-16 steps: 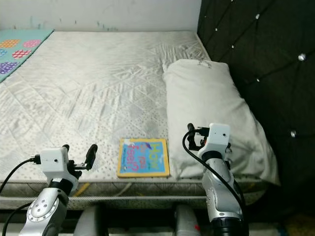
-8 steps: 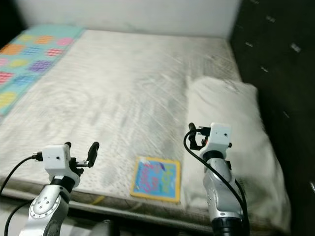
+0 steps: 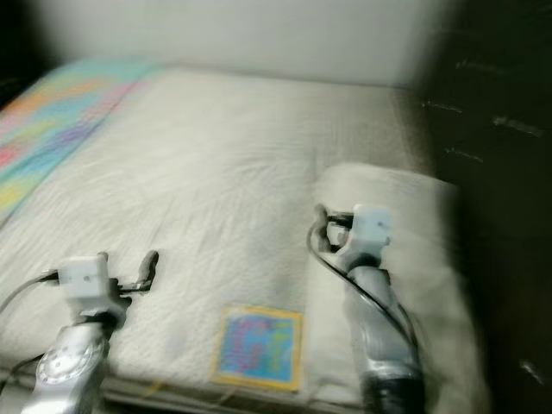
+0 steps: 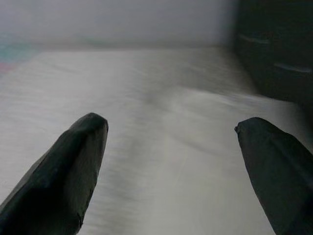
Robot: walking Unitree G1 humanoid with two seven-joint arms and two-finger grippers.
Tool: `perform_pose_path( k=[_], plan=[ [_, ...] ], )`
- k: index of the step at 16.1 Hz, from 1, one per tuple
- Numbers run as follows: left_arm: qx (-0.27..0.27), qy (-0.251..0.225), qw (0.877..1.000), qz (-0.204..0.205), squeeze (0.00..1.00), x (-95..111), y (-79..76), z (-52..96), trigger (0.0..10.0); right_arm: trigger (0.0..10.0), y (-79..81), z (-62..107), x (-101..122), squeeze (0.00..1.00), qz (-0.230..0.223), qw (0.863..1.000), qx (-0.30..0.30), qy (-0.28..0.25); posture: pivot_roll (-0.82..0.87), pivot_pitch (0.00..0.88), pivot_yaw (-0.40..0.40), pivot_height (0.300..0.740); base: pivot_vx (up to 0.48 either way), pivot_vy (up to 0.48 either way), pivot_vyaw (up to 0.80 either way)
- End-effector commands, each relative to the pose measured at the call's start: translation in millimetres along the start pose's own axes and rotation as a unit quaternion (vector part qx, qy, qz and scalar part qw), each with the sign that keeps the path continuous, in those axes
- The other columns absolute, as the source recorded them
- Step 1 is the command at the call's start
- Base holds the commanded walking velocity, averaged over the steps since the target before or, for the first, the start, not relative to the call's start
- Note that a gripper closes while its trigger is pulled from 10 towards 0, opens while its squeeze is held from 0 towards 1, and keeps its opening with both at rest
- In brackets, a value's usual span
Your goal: Clean up the room
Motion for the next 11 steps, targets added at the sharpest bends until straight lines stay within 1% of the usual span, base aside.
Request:
perform_pose_path(
  k=[1,4,6,10,11],
  plan=[
    [0.02,0.016,1.0,-0.005,0.0,-5.6,14.3,8.1,10.0,10.0,10.6,-3.5,5.5,0.0,-0.012,1.0,0.01,-0.007,-0.1,0.0,0.0,0.74,0.0,0.0,0.0],
    [0.019,0.015,1.0,-0.019,0.0,-7.2,14.7,9.3,10.0,10.0,7.9,-5.2,5.5,0.0,-0.009,1.0,0.009,-0.006,-0.1,0.0,-0.002,0.74,0.0,0.0,0.0],
    [0.017,0.01,1.0,-0.008,0.0,-5.5,12.1,8.0,10.0,10.0,10.6,-4.1,4.9,0.0,-0.009,1.0,0.012,-0.007,-0.09,0.0,-0.002,0.74,0.0,0.0,0.0],
    [0.017,0.016,1.0,-0.001,0.0,-6.7,13.3,8.5,10.0,10.0,14.2,-0.8,3.2,0.0,-0.008,1.0,0.02,-0.01,-0.09,0.0,-0.002,0.74,0.0,0.0,0.0],
    [0.016,0.015,1.0,-0.001,0.0,-6.8,13.2,8.4,10.0,10.0,14.6,-0.7,3.6,0.0,-0.008,1.0,0.022,-0.012,-0.09,0.0,-0.002,0.74,0.0,0.247,0.0]
  ],
)
Point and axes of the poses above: a point about 5 cm out from each wrist's last joint towards the gripper, its own z axis pointing back from the gripper into the wrist, its own x axis along the axis of the wrist's last joint, y = z × x, the point moved 1 cm from there along -z, pointing out of the wrist towards the gripper, and after that the axes turned 5 degrees about z, right-handed, at the moved point
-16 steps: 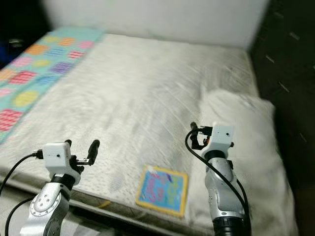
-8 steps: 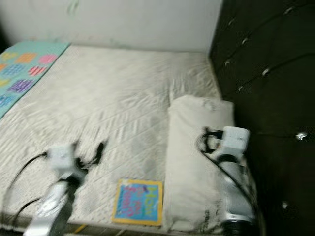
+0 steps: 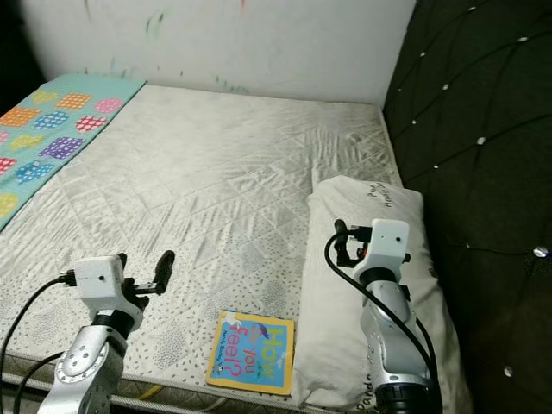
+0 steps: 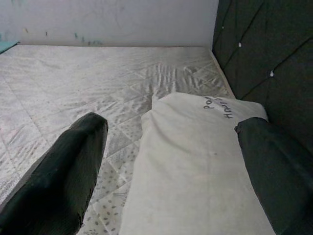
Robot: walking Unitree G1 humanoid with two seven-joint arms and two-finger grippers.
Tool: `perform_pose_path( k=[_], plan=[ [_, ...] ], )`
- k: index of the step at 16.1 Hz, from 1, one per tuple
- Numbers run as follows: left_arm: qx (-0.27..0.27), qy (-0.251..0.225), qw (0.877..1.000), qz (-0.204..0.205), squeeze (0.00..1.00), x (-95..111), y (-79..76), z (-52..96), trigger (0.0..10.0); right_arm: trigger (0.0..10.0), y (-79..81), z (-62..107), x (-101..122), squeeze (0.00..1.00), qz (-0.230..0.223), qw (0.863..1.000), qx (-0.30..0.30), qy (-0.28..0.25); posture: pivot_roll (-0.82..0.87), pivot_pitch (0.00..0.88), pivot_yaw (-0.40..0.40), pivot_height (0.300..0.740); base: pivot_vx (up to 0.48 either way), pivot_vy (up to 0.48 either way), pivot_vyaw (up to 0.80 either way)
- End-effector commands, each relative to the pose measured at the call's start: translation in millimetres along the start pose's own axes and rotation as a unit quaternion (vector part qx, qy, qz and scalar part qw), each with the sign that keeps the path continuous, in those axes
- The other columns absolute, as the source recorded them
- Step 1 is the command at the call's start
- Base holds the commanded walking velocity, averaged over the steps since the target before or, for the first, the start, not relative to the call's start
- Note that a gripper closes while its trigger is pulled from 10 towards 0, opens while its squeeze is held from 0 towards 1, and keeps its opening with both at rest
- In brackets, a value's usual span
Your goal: Clean up the room
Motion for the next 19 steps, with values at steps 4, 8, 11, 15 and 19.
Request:
perform_pose_path(
  k=[4,8,11,15,19],
  plan=[
    [0.004,0.002,1.0,-0.001,0.0,0.9,1.4,-1.2,10.0,10.0,1.2,-0.3,6.7,0.0,0.0,1.0,0.006,-0.016,-0.1,0.0,-0.007,0.74,0.0,0.31,0.0],
    [0.006,0.001,1.0,-0.005,0.0,0.9,1.8,-1.7,10.0,10.0,2.2,-0.5,6.4,0.0,0.001,1.0,0.01,-0.017,-0.1,0.0,-0.008,0.74,0.0,0.439,0.0],
    [0.004,0.0,1.0,-0.008,0.0,1.4,1.6,-2.7,10.0,10.0,2.7,-1.3,6.6,0.0,0.001,1.0,0.011,-0.018,-0.09,0.0,-0.007,0.74,0.0,0.48,0.0],
    [0.004,0.0,1.0,-0.01,0.0,1.1,1.1,-3.3,10.0,10.0,3.0,-1.2,5.5,0.0,0.003,1.0,0.014,-0.017,-0.1,0.0,-0.01,0.74,0.0,0.48,0.0],
    [0.002,0.0,1.0,-0.009,0.0,0.8,-0.5,-3.5,10.0,10.0,3.4,-1.8,5.3,0.0,0.001,1.0,0.017,-0.017,-0.09,0.0,-0.012,0.74,0.0,0.48,0.0]
  ],
)
Point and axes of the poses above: a point about 5 cm out from each wrist's last joint towards the gripper, its own z axis pointing back from the gripper into the wrist, its own x axis along the axis of the wrist's last joint, y = z × x, the point moved 1 cm from there along -z, pointing out of the wrist towards the gripper, and after that the axes turned 5 degrees about z, right-handed, at the moved point
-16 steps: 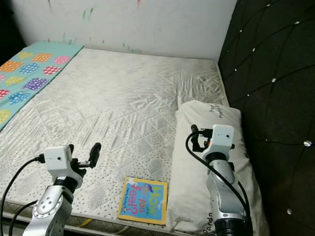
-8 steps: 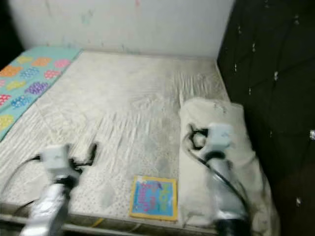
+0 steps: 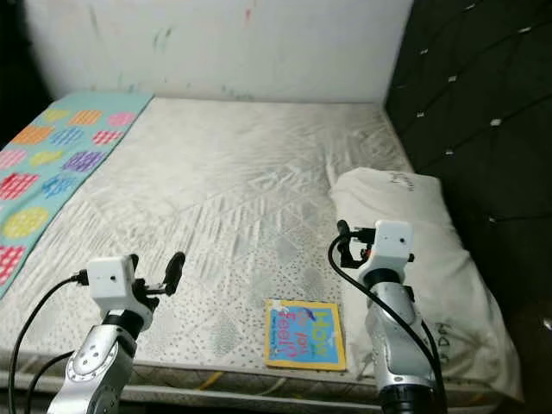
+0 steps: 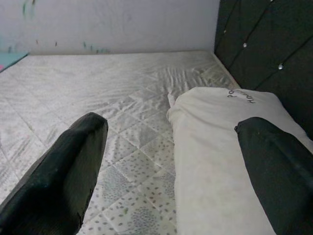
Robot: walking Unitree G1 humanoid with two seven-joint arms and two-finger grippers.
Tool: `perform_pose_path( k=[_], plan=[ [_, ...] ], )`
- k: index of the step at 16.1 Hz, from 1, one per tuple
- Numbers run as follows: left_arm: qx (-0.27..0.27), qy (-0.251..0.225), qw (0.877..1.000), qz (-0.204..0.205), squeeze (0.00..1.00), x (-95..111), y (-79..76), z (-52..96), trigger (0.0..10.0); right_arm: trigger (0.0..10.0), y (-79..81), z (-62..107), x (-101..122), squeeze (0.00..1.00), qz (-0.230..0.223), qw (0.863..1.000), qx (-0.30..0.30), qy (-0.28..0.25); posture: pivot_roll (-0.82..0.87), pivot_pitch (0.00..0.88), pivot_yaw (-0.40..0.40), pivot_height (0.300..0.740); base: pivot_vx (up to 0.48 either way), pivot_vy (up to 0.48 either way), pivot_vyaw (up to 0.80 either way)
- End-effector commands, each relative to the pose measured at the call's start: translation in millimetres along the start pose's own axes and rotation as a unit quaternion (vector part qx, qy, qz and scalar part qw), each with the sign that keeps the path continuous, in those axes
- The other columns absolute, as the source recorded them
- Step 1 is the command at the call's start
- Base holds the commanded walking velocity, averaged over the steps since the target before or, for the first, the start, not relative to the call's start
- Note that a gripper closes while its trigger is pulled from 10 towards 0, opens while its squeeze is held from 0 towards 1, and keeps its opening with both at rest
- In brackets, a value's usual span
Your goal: Clean up the room
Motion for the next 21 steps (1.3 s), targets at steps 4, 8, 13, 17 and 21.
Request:
perform_pose_path(
  k=[4,8,13,17,21],
  plan=[
    [0.013,-0.005,1.0,-0.01,0.0,3.5,5.3,0.7,10.0,10.0,7.0,-1.9,5.0,0.0,-0.005,1.0,0.012,-0.009,-0.09,0.0,-0.013,0.74,0.0,0.48,0.0],
    [0.011,-0.005,1.0,-0.007,0.0,3.3,3.9,0.8,10.0,10.0,6.8,-1.2,4.2,0.0,-0.005,1.0,0.015,-0.006,-0.1,0.0,-0.016,0.74,0.0,0.48,0.0],
    [0.014,-0.005,1.0,-0.004,0.0,2.7,4.1,1.3,10.0,10.0,8.6,1.2,0.6,0.0,-0.007,1.0,0.019,0.002,-0.1,0.0,-0.016,0.74,0.0,0.48,0.0],
    [-0.014,-0.01,1.0,0.003,0.0,4.6,0.1,3.6,10.0,10.0,10.5,2.9,-0.7,0.0,-0.005,1.0,0.023,0.004,-0.1,0.0,-0.013,0.74,0.0,0.0,0.0],
    [-0.032,-0.009,0.999,0.011,0.0,4.8,-3.0,4.7,10.0,10.0,10.2,2.8,-1.2,0.0,-0.005,1.0,0.022,0.007,-0.1,0.0,-0.013,0.74,0.061,0.0,0.0]
  ],
)
Point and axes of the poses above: a point about 5 cm out from each wrist's last joint towards the gripper, its own z axis pointing back from the gripper into the wrist, its own x axis along the axis of the wrist's last joint, y = z × x, the point moved 1 cm from there along -z, pointing out of the wrist towards the gripper, and after that the axes turned 5 degrees about z, right-handed, at the moved point
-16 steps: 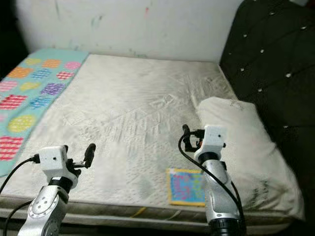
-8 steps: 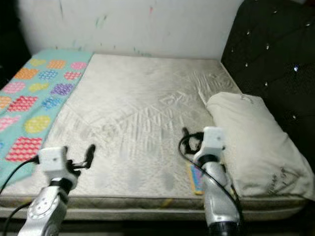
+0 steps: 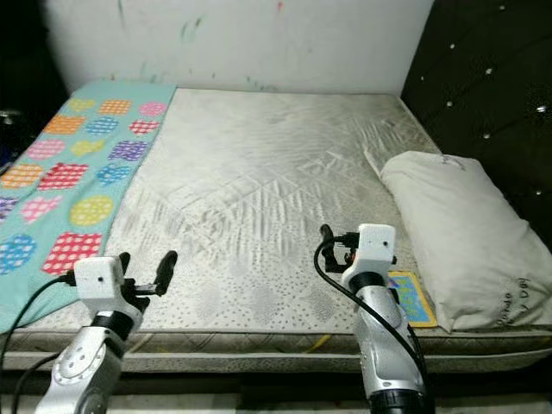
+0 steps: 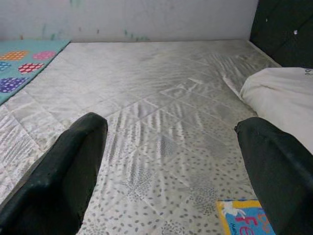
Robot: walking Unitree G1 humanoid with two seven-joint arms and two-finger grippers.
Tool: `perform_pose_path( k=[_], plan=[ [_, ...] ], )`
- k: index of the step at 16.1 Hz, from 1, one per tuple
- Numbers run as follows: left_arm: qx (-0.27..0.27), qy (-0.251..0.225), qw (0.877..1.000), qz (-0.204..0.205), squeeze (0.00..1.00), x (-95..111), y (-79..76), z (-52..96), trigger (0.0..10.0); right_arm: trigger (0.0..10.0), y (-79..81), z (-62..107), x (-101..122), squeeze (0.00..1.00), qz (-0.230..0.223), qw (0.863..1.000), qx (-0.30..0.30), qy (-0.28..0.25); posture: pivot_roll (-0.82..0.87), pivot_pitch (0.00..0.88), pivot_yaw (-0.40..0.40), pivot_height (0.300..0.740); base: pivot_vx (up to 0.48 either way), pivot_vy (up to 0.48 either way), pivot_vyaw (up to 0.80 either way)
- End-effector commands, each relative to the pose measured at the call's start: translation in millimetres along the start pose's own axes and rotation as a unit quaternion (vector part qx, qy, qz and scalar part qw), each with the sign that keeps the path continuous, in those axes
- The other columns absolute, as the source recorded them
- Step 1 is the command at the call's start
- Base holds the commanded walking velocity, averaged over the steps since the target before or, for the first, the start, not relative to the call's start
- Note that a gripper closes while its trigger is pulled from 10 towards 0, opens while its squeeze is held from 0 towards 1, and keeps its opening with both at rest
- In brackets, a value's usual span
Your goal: Clean up the room
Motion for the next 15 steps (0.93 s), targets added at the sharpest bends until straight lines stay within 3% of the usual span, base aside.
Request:
perform_pose_path(
  k=[1,8,11,15],
  plan=[
    [-0.013,-0.004,1.0,0.002,0.0,2.9,-5.0,-0.3,10.0,10.0,-4.7,-0.7,2.7,0.0,0.001,1.0,-0.007,-0.001,-0.1,0.0,-0.013,0.74,0.247,0.0,0.0],
    [0.0,-0.004,1.0,0.026,0.0,2.6,-3.5,-2.2,10.0,10.0,-3.8,-1.6,1.6,0.0,0.001,1.0,-0.005,0.001,-0.1,0.0,-0.012,0.74,0.07,0.0,0.0],
    [-0.004,-0.003,1.0,0.02,0.0,3.1,-4.9,-2.5,10.0,10.0,-3.5,-1.7,1.4,0.0,0.0,1.0,-0.004,0.002,-0.1,0.0,-0.013,0.74,0.0,0.376,0.0],
    [-0.005,-0.003,1.0,0.021,0.0,3.3,-5.5,-2.8,10.0,10.0,-3.3,-1.7,1.1,0.0,0.001,1.0,-0.003,0.003,-0.1,0.0,-0.013,0.74,0.0,0.48,-0.67]
  ],
)
Point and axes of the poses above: a point about 5 cm out from each wrist's last joint towards the gripper, its own z axis pointing back from the gripper into the wrist, its own x axis along the axis of the wrist's last joint, y = z × x, the point moved 1 cm from there along -z, pointing out of the wrist towards the gripper, and after that the axes turned 5 degrees about z, right-handed, at the moved point
